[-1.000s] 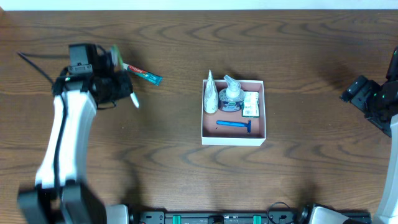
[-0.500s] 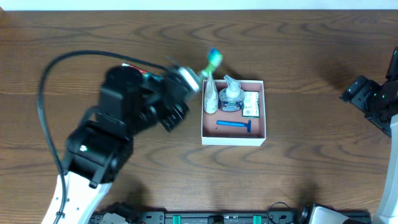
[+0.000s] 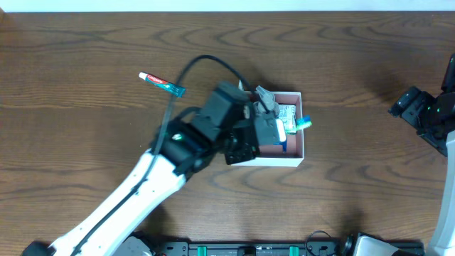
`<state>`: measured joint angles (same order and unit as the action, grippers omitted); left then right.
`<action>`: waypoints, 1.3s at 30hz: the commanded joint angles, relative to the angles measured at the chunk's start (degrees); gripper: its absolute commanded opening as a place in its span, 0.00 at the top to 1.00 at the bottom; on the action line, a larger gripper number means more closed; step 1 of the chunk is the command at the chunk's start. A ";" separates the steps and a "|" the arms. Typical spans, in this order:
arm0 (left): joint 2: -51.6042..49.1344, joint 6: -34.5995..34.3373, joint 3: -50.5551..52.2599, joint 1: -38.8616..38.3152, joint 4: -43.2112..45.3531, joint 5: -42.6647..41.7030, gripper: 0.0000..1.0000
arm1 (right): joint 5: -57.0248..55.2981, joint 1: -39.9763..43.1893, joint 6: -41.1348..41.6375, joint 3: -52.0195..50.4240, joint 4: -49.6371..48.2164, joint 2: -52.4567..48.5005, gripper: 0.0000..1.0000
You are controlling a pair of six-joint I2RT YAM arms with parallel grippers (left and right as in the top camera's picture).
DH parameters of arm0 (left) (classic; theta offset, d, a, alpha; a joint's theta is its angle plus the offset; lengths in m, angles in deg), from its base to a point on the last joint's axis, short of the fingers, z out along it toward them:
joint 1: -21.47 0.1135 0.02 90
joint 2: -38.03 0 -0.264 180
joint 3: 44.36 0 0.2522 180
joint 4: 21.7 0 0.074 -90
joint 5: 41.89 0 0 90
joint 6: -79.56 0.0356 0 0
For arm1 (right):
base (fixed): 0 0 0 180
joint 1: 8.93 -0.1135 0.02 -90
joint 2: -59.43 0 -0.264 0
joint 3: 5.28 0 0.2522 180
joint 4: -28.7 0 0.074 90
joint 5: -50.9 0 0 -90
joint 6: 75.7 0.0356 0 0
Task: Pack container
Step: 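Carry the toothbrush over the box and lower it in, then release the toothbrush and move the left gripper toward the toothpaste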
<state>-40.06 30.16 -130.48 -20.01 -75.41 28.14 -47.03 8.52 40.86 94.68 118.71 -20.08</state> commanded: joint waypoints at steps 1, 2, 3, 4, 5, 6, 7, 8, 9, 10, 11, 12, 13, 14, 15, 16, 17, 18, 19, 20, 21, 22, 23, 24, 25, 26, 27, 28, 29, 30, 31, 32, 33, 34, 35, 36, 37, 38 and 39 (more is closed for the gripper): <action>-3.87 4.92 -0.15 -2.99 -0.11 5.86 0.94 | -0.22 0.37 0.61 0.72 0.04 -0.02 0.01; -5.09 5.55 -0.15 -4.00 -0.11 7.80 0.94 | -0.22 0.37 0.61 0.72 0.02 -0.02 0.01; -6.05 6.01 -0.15 -4.85 -0.11 9.55 0.94 | -0.22 0.37 0.61 0.70 0.04 -0.02 0.01; -7.19 6.34 -0.15 -5.84 -0.09 11.80 0.94 | -0.22 0.37 0.61 0.70 0.04 -0.02 0.01; -8.13 6.45 -0.15 -6.64 -0.09 13.94 0.94 | -0.22 0.37 0.61 0.70 0.04 -0.02 0.01; -9.27 7.08 -0.15 -7.48 -0.11 16.37 0.94 | -0.22 0.37 0.61 0.70 0.02 -0.02 0.01; -10.23 7.63 -0.15 -8.13 -0.13 18.45 0.94 | -0.22 0.37 0.61 0.72 0.04 -0.02 0.01; -11.23 8.13 -0.15 -8.61 -0.09 20.52 0.94 | -0.22 0.37 0.61 0.72 0.04 -0.02 0.01; -12.35 8.90 -0.15 -9.07 -0.09 22.56 0.94 | -0.22 0.37 0.61 0.70 0.02 -0.02 0.01; -13.35 9.14 -0.15 -9.31 0.00 24.11 0.94 | -0.22 0.37 0.61 0.70 0.02 -0.02 0.01; -14.47 9.11 -0.15 -9.40 0.20 25.64 0.94 | -0.22 0.37 0.61 0.70 0.04 -0.02 0.01; -15.39 9.11 -0.15 -9.40 0.33 26.38 0.94 | -0.22 0.37 0.61 0.72 0.04 -0.02 0.01; -16.28 9.11 -0.15 -9.40 0.42 26.95 0.94 | -0.22 0.37 0.61 0.72 0.02 -0.02 0.01; -17.22 9.09 -0.15 -9.38 0.55 27.36 0.94 | -0.22 0.37 0.61 0.70 0.04 -0.02 0.01; -18.03 9.09 -0.15 -9.40 0.66 27.58 0.94 | -0.22 0.37 0.61 0.70 0.04 -0.02 0.01; -18.67 9.07 -0.15 -9.40 0.81 27.61 0.94 | -0.22 0.37 0.61 0.70 0.04 -0.02 0.01; -19.23 8.90 -0.15 -9.40 1.11 27.85 0.94 | -0.22 0.37 0.61 0.70 0.04 -0.02 0.01; -19.69 8.39 -0.15 -9.40 1.57 28.52 0.94 | -0.22 0.37 0.61 0.72 0.04 -0.02 0.01; -19.98 8.17 -0.15 -9.40 1.97 29.11 0.94 | -0.22 0.37 0.61 0.70 0.04 -0.02 0.01; -20.11 8.17 -0.15 -9.40 2.38 29.70 0.94 | -0.22 0.37 0.61 0.72 0.04 -0.02 0.01; -20.15 8.17 -0.15 -9.40 2.75 29.81 0.94 | -0.22 0.37 0.61 0.72 0.04 -0.02 0.01; -20.15 8.17 -0.15 -9.40 3.17 29.88 0.94 | -0.22 0.37 0.61 0.72 0.04 -0.02 0.01; -20.13 8.20 -0.15 -9.40 3.48 29.92 0.94 | -0.22 0.37 0.61 0.72 0.04 -0.02 0.01; -20.13 8.20 -0.15 -9.40 3.80 29.92 0.94 | -0.22 0.37 0.61 0.70 0.04 -0.02 0.01; -20.13 8.20 -0.15 -9.40 4.00 29.90 0.94 | -0.22 0.37 0.61 0.70 0.02 -0.02 0.01; -20.13 8.20 -0.15 -9.40 4.02 29.88 0.94 | -0.22 0.37 0.61 0.72 0.04 -0.02 0.01; -20.13 8.20 -0.15 -9.40 4.02 29.88 0.92 | -0.22 0.37 0.61 0.70 0.02 -0.02 0.01; -20.13 8.20 -0.15 -9.40 4.00 29.88 0.84 | -0.22 0.37 0.61 0.70 0.04 -0.02 0.01; -20.13 8.20 -0.15 -9.40 3.98 29.88 0.83 | -0.22 0.37 0.61 0.72 0.04 -0.02 0.01; -20.13 8.20 -0.15 -9.42 3.98 29.88 0.76 | -0.22 0.37 0.61 0.70 0.04 -0.02 0.01; -20.13 8.20 -0.15 -9.49 3.98 29.88 0.74 | -0.22 0.37 0.61 0.72 0.04 -0.02 0.01; -20.13 8.20 -0.15 -9.53 4.00 29.86 0.71 | -0.22 0.37 0.61 0.72 0.04 -0.02 0.01; -20.13 8.20 -0.15 -9.75 3.98 29.86 0.69 | -0.22 0.37 0.61 0.70 0.04 -0.02 0.01; -20.13 8.20 -0.15 -10.01 3.98 29.88 0.66 | -0.22 0.37 0.61 0.72 0.04 -0.02 0.01; -20.13 8.20 -0.15 -10.27 4.00 29.88 0.64 | -0.22 0.37 0.61 0.72 0.04 -0.02 0.01; -20.13 8.22 -0.15 -10.62 4.00 29.88 0.63 | -0.22 0.37 0.61 0.72 0.02 -0.02 0.01; -20.13 8.22 -0.15 -11.02 4.00 29.90 0.62 | -0.22 0.37 0.61 0.72 0.04 -0.02 0.01; -20.13 8.24 -0.15 -11.34 4.02 29.88 0.62 | -0.22 0.37 0.61 0.70 0.04 -0.02 0.01; -20.11 8.24 -0.15 -11.74 4.00 29.90 0.61 | -0.22 0.37 0.61 0.70 0.02 -0.02 0.01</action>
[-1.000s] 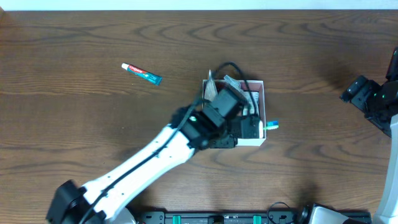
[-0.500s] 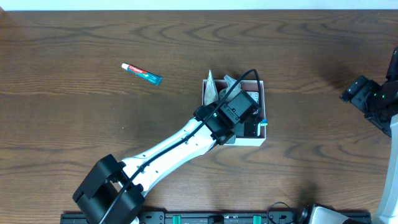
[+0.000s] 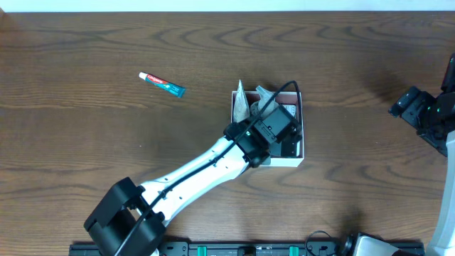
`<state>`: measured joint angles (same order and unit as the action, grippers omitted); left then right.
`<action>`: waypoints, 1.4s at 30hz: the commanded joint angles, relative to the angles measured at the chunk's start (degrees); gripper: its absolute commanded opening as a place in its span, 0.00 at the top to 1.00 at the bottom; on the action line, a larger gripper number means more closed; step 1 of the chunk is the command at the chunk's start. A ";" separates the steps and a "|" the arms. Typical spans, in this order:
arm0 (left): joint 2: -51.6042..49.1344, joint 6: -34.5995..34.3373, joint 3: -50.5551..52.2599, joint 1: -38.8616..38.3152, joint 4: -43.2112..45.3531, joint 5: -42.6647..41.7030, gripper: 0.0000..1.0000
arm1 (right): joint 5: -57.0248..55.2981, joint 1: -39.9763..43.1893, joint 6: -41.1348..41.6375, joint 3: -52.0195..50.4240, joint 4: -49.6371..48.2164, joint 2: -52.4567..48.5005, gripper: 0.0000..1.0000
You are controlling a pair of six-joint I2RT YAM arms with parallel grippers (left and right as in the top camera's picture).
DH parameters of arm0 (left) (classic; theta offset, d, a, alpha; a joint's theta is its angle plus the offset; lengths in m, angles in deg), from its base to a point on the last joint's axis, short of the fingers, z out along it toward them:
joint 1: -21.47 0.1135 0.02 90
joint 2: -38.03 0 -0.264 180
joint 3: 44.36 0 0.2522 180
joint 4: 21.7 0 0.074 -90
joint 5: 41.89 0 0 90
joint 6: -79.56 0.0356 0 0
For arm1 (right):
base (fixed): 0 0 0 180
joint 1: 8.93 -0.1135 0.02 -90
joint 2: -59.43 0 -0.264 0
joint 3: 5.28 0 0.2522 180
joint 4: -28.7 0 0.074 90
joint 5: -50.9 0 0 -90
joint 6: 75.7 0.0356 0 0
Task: Pack container
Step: 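Release the toothbrush and move the left gripper toward the toothpaste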
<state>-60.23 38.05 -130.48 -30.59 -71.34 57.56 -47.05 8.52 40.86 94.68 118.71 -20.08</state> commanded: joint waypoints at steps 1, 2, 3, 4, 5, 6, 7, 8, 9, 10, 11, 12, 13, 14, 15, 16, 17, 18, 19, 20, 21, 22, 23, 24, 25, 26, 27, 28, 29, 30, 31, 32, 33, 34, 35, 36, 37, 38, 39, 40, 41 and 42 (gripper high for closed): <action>0.13 0.33 -0.15 -1.49 -0.07 0.50 0.62 | -0.20 0.37 0.61 0.72 0.04 -0.02 0.01; 0.37 0.33 -0.15 -1.90 -0.07 0.52 0.61 | -0.20 0.37 0.61 0.72 0.04 -0.02 0.01; 0.70 0.33 -0.15 -2.27 -0.07 0.52 0.62 | -0.20 0.37 0.61 0.70 0.04 -0.02 0.01; 1.25 0.33 -0.17 -2.73 -0.07 0.52 0.61 | -0.20 0.37 0.61 0.70 0.02 -0.02 0.01; 1.97 0.33 -0.17 -3.21 -0.04 0.52 0.62 | -0.20 0.37 0.61 0.70 0.04 -0.02 0.01; 2.60 0.33 -0.20 -3.56 -0.04 0.52 0.62 | -0.20 0.37 0.61 0.70 0.04 -0.02 0.01; 3.50 0.33 -0.24 -4.11 -0.04 0.52 0.62 | -0.20 0.37 0.61 0.70 0.04 -0.02 0.01; 4.59 0.33 -0.28 -4.68 -0.04 0.52 0.62 | -0.20 0.37 0.61 0.70 0.02 -0.02 0.01; 5.62 0.33 -0.28 -5.16 0.00 0.50 0.62 | -0.20 0.37 0.61 0.70 0.04 -0.02 0.01; 6.91 0.33 -0.31 -5.81 0.02 0.52 0.61 | -0.20 0.37 0.61 0.72 0.04 -0.02 0.01; 8.07 0.33 -0.33 -6.36 0.04 0.50 0.62 | -0.20 0.37 0.61 0.70 0.04 -0.02 0.01; 9.38 0.33 -0.33 -6.91 0.13 0.52 0.62 | -0.20 0.37 0.61 0.70 0.04 -0.02 0.01; 10.91 0.33 -0.33 -7.56 0.22 0.50 0.61 | -0.20 0.37 0.61 0.70 0.04 -0.02 0.01; 12.35 0.31 -0.33 -8.09 0.39 0.52 0.61 | -0.20 0.37 0.61 0.70 0.02 -0.02 0.01; 14.12 0.24 -0.33 -8.61 0.66 0.52 0.62 | -0.20 0.37 0.61 0.72 0.04 -0.02 0.01; 15.91 -0.35 -0.33 -8.96 1.11 0.52 0.62 | -0.20 0.37 0.61 0.72 0.02 -0.02 0.01; 17.57 -1.33 -0.33 -9.07 1.75 0.72 0.62 | -0.20 0.37 0.61 0.72 0.04 -0.02 0.01; 19.26 -2.86 -0.33 -9.01 2.40 1.25 0.62 | -0.20 0.37 0.61 0.72 0.02 -0.02 0.01; 21.24 -4.87 -0.33 -8.76 3.32 2.93 0.62 | -0.20 0.37 0.61 0.72 0.04 -0.02 0.01; 23.21 -7.23 -0.33 -8.31 4.26 5.42 0.62 | -0.20 0.37 0.61 0.70 0.04 -0.02 0.01; 24.87 -9.42 -0.33 -7.61 5.14 7.85 0.62 | -0.20 0.37 0.61 0.72 0.02 -0.02 0.01; 26.95 -12.81 -0.33 -6.34 6.34 11.04 0.62 | -0.20 0.37 0.61 0.72 0.02 -0.02 0.01; 28.22 -15.13 -0.33 -5.20 7.06 12.81 0.62 | -0.20 0.37 0.61 0.70 0.04 -0.02 0.01; 29.83 -18.01 -0.33 -3.21 8.02 14.53 0.61 | -0.20 0.37 0.61 0.70 0.02 -0.02 0.01; 31.08 -20.06 -0.33 -1.09 8.68 14.91 0.58 | -0.20 0.37 0.61 0.70 0.04 -0.02 0.01; 32.33 -22.18 -0.33 1.84 9.31 14.82 0.53 | -0.20 0.37 0.61 0.70 0.04 -0.02 0.01; 33.16 -23.85 -0.33 4.57 9.81 14.82 0.51 | -0.20 0.37 0.61 0.70 0.02 -0.02 0.01; 33.75 -25.14 -0.33 7.34 10.19 14.80 0.51 | -0.20 0.37 0.61 0.70 0.02 -0.02 0.01; 34.05 -26.40 -0.33 10.80 10.67 14.78 0.51 | -0.20 0.37 0.61 0.72 0.04 -0.02 0.01; 34.01 -27.56 -0.33 13.77 11.17 14.58 0.51 | -0.20 0.37 0.61 0.70 0.04 -0.02 0.01; 33.68 -29.20 -0.31 17.40 11.78 13.62 0.50 | -0.20 0.37 0.61 0.70 0.04 -0.02 0.01; 33.07 -30.58 -0.31 20.55 12.33 11.96 0.50 | -0.20 0.37 0.61 0.70 0.02 -0.02 0.01; 32.09 -32.15 -0.31 24.13 12.85 9.55 0.50 | -0.20 0.37 0.61 0.70 0.04 -0.02 0.01; 30.95 -33.73 -0.31 27.26 13.18 7.56 0.50 | -0.20 0.37 0.61 0.70 0.02 -0.02 0.01; 29.33 -36.13 -0.31 30.67 13.42 5.44 0.47 | -0.20 0.37 0.61 0.70 0.02 -0.02 0.01; 27.41 -38.97 -0.31 33.97 13.55 3.26 0.41 | -0.20 0.37 0.61 0.70 0.04 -0.02 0.01; 25.53 -41.59 -0.31 36.61 13.64 1.16 0.29 | -0.20 0.37 0.61 0.72 0.04 -0.02 0.01; 23.47 -44.11 -0.33 39.10 13.70 -1.33 0.17 | -0.20 0.37 0.61 0.72 0.04 -0.02 0.01; 20.55 -46.45 -0.33 41.92 13.66 -4.52 0.02 | -0.20 0.37 0.61 0.72 0.04 -0.02 0.01; 18.73 -47.52 -0.33 43.43 13.53 -6.43 0.02 | -0.20 0.37 0.61 0.70 0.04 -0.02 0.01; 16.22 -48.54 -0.33 45.11 13.29 -8.72 0.02 | -0.20 0.37 0.61 0.72 0.04 -0.02 0.01; 13.86 -49.07 -0.42 46.29 12.87 -10.38 0.02 | -0.20 0.37 0.61 0.70 0.04 -0.02 0.01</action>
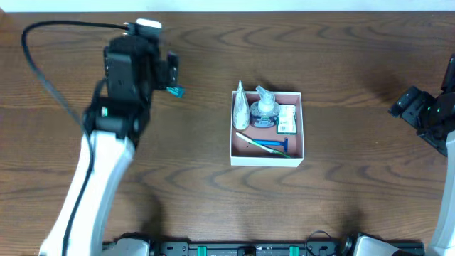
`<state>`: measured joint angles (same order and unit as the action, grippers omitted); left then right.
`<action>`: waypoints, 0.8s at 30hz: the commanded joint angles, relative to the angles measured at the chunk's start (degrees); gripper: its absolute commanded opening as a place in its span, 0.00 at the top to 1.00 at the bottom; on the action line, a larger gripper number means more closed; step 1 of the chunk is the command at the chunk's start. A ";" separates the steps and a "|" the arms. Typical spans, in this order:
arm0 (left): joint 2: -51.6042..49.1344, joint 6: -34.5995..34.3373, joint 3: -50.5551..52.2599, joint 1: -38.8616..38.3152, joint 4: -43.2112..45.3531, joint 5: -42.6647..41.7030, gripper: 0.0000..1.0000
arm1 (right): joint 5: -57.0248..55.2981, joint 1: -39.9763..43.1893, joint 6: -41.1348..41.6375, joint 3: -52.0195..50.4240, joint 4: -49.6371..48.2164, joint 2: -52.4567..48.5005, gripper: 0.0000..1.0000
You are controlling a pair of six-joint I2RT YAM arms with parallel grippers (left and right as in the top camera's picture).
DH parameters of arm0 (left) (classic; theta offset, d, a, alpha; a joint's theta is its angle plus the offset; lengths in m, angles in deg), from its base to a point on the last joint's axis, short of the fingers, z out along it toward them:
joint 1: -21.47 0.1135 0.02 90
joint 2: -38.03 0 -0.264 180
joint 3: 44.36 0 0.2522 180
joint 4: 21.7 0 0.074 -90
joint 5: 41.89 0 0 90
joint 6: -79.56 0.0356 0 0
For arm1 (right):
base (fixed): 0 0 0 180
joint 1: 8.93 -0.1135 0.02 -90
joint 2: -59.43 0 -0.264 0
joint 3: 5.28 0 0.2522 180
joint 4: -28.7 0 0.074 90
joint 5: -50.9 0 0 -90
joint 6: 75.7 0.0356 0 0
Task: Pack container
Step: 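Release the toothbrush and move the left gripper toward the toothpaste, then position the open left gripper above the Colgate toothpaste tube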
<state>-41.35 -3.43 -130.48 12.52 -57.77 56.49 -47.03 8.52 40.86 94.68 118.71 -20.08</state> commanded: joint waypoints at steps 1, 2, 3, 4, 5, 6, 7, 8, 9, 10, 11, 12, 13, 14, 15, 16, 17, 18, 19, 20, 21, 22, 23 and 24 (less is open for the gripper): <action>-6.56 -8.00 -0.59 3.67 -1.22 -9.77 0.02 | -0.22 0.37 0.61 0.70 0.04 -0.02 0.01; -8.48 -8.70 -0.90 3.98 -1.97 -9.73 0.02 | -0.22 0.37 0.61 0.70 0.04 -0.02 0.01; -10.12 -8.85 -1.36 4.02 -2.69 -9.70 0.02 | -0.22 0.37 0.61 0.70 0.04 -0.02 0.01; -11.47 -8.87 -2.01 4.00 -3.63 -9.70 0.02 | -0.22 0.37 0.61 0.70 0.02 -0.02 0.01; -12.63 -9.20 -2.84 4.00 -4.63 -9.70 0.02 | -0.22 0.37 0.61 0.72 0.04 -0.02 0.01; -13.40 -9.92 -3.50 4.00 -5.44 -9.73 0.02 | -0.22 0.37 0.61 0.70 0.04 -0.02 0.01; -13.90 -10.45 -3.96 4.00 -6.03 -10.25 0.02 | -0.22 0.37 0.61 0.70 0.04 -0.02 0.01; -14.01 -10.51 -4.02 4.00 -6.23 -11.89 0.02 | -0.22 0.37 0.61 0.70 0.02 -0.02 0.01; -14.01 -10.51 -4.00 4.00 -6.84 -14.34 0.02 | -0.22 0.37 0.61 0.70 0.04 -0.02 0.01; -13.99 -10.54 -4.02 4.00 -7.58 -16.74 0.02 | -0.22 0.37 0.61 0.72 0.02 -0.02 0.01; -13.97 -10.58 -4.00 4.00 -8.55 -19.26 0.02 | -0.22 0.37 0.61 0.70 0.02 -0.02 0.01; -13.97 -10.58 -4.00 4.00 -9.97 -22.12 0.02 | -0.22 0.37 0.61 0.72 0.02 -0.02 0.01; -13.97 -10.56 -4.00 4.02 -12.20 -24.59 0.02 | -0.22 0.37 0.61 0.70 0.04 -0.02 0.01; -13.97 -10.56 -4.00 4.00 -14.14 -25.38 0.02 | -0.22 0.37 0.61 0.70 0.02 -0.02 0.01; -13.97 -10.58 -4.00 4.00 -15.78 -25.90 0.02 | -0.22 0.37 0.61 0.70 0.04 -0.02 0.01; -13.97 -10.84 -4.00 3.98 -17.33 -26.18 0.02 | -0.22 0.37 0.61 0.70 0.02 -0.02 0.01; -13.99 -11.56 -4.00 3.89 -18.86 -26.38 0.02 | -0.22 0.37 0.61 0.70 0.04 -0.02 0.01; -13.99 -11.85 -4.00 3.89 -19.78 -26.36 0.02 | -0.22 0.37 0.61 0.70 0.04 -0.02 0.01; -13.97 -11.85 -4.00 3.89 -20.72 -26.36 0.02 | -0.22 0.37 0.61 0.70 0.04 -0.02 0.01; -13.97 -11.85 -4.00 3.89 -21.92 -26.36 0.02 | -0.22 0.37 0.61 0.72 0.04 -0.02 0.01; -13.99 -11.82 -3.98 3.89 -22.62 -26.34 0.02 | -0.22 0.37 0.61 0.70 0.04 -0.02 0.01; -14.01 -11.82 -3.96 3.89 -22.99 -26.34 0.02 | -0.22 0.37 0.61 0.70 0.04 -0.02 0.01; -14.01 -11.93 -3.96 3.89 -23.08 -26.40 0.02 | -0.22 0.37 0.61 0.72 0.04 -0.02 0.01; -13.97 -12.59 -3.98 3.89 -22.95 -26.36 0.02 | -0.22 0.37 0.61 0.70 0.04 -0.02 0.01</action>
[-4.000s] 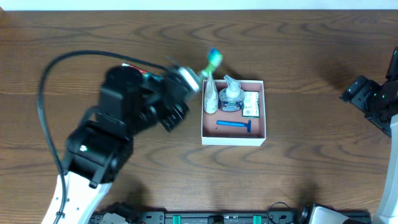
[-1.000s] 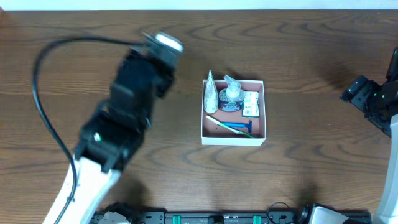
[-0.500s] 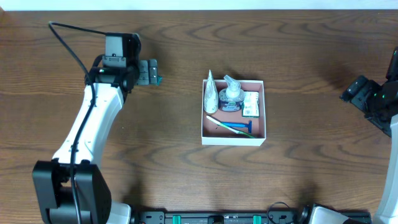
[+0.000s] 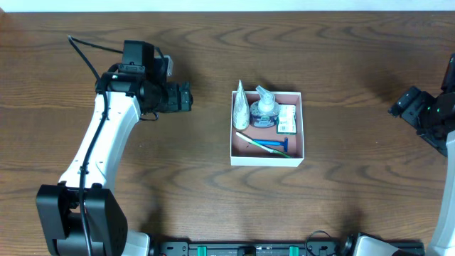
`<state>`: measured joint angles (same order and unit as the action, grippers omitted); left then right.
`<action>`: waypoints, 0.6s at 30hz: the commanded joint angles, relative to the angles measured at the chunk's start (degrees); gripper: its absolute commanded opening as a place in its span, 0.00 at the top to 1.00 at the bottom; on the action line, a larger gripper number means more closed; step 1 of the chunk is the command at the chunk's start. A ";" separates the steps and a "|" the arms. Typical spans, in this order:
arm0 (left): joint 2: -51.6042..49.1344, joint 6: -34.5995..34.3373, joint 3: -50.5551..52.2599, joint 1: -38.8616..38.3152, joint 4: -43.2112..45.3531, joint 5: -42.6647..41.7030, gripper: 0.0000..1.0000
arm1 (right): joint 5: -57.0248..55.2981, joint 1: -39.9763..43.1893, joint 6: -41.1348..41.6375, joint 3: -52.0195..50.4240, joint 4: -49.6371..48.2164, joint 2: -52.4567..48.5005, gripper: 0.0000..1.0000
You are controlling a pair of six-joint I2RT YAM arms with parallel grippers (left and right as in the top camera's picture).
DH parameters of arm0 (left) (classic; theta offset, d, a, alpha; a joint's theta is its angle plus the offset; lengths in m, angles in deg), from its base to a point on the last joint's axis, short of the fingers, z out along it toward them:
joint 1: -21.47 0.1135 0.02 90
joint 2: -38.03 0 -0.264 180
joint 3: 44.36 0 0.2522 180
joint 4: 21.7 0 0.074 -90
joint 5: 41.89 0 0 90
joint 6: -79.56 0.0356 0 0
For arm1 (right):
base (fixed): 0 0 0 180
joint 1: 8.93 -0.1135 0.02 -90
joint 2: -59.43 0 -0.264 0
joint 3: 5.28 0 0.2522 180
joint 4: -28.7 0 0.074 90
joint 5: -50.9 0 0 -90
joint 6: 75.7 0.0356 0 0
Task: Pack container
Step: 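Position the open left gripper above the Colgate toothpaste tube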
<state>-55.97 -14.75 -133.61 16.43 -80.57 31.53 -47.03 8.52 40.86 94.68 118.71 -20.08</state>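
Note:
A white box with a pink floor sits mid-table. It holds a white tube, a pump bottle, a small white packet and a blue-green toothbrush. My left gripper points right at the table's left, about where the toothpaste lay. The toothpaste is hidden under the wrist, and the fingers are too dark to read. My right gripper rests at the far right edge, away from the box.
The left arm runs from the front left corner up to the wrist. A black cable loops behind it. A rail lines the front edge.
My left wrist has come down and turned so that the gripper points right. The teal end of the toothpaste that showed beside it is now covered. The box and right arm are unchanged.
My left gripper first hung over the box with the toothbrush's blue-green end sticking out of it. Then it reached down inside the box. Later the toothbrush lay in the box and the arm stood over the toothpaste at the far left, where it now sits lower.

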 commanded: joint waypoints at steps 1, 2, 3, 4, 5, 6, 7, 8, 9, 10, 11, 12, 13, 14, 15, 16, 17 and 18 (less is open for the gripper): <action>0.66 -2.08 -0.85 -0.02 0.26 -1.38 0.02 | -0.22 0.37 0.61 0.70 0.04 -0.02 0.01; 0.66 -2.99 -0.96 -0.02 0.63 -1.16 0.02 | -0.22 0.37 0.61 0.70 0.02 -0.02 0.01; 0.66 -5.05 -1.22 -0.02 0.96 0.09 0.02 | -0.22 0.37 0.61 0.70 0.04 -0.02 0.01; 0.66 -7.34 -1.86 -0.02 1.01 1.90 0.02 | -0.22 0.37 0.61 0.70 0.04 -0.02 0.01; 0.66 -8.96 -2.71 -0.02 0.85 3.28 0.02 | -0.22 0.37 0.61 0.72 0.04 -0.02 0.01; 0.66 -10.08 -3.76 -0.02 0.55 4.28 0.02 | -0.22 0.37 0.61 0.70 0.04 -0.02 0.01; 0.66 -10.88 -5.27 -0.02 0.22 5.01 0.02 | -0.22 0.37 0.61 0.70 0.02 -0.02 0.01; 0.63 -11.76 -6.99 -0.02 -0.31 6.05 0.02 | -0.22 0.37 0.61 0.70 0.04 -0.02 0.01; 0.59 -12.59 -8.55 -0.02 -0.76 7.28 0.02 | -0.22 0.37 0.61 0.70 0.04 -0.02 0.01; 0.52 -13.25 -10.12 -0.02 -1.16 8.44 0.02 | -0.22 0.37 0.61 0.70 0.02 -0.02 0.01; 0.37 -13.90 -11.96 -0.02 -1.66 9.90 0.02 | -0.22 0.37 0.61 0.70 0.04 -0.02 0.01; 0.15 -14.12 -13.55 -0.02 -2.14 11.04 0.02 | -0.22 0.37 0.61 0.70 0.04 -0.02 0.01; -0.22 -14.40 -15.47 -0.02 -2.93 12.26 0.02 | -0.22 0.37 0.61 0.70 0.04 -0.02 0.01; -0.70 -14.80 -17.25 -0.02 -3.74 13.55 0.02 | -0.22 0.37 0.61 0.70 0.04 -0.02 0.01; -1.22 -14.99 -18.69 -0.02 -4.39 14.60 0.02 | -0.22 0.37 0.61 0.70 0.04 -0.02 0.01; -2.08 -15.10 -20.46 -0.02 -5.29 15.54 0.02 | -0.22 0.37 0.61 0.70 0.04 -0.02 0.01; -3.02 -15.13 -22.05 -0.02 -6.21 16.11 0.02 | -0.22 0.37 0.61 0.70 0.04 -0.02 0.01; -4.42 -15.13 -23.87 0.00 -7.26 16.48 0.02 | -0.22 0.37 0.61 0.72 0.02 -0.02 0.01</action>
<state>-56.78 -28.26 -153.41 16.43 -86.14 43.40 -47.03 8.52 40.86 94.68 118.71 -20.08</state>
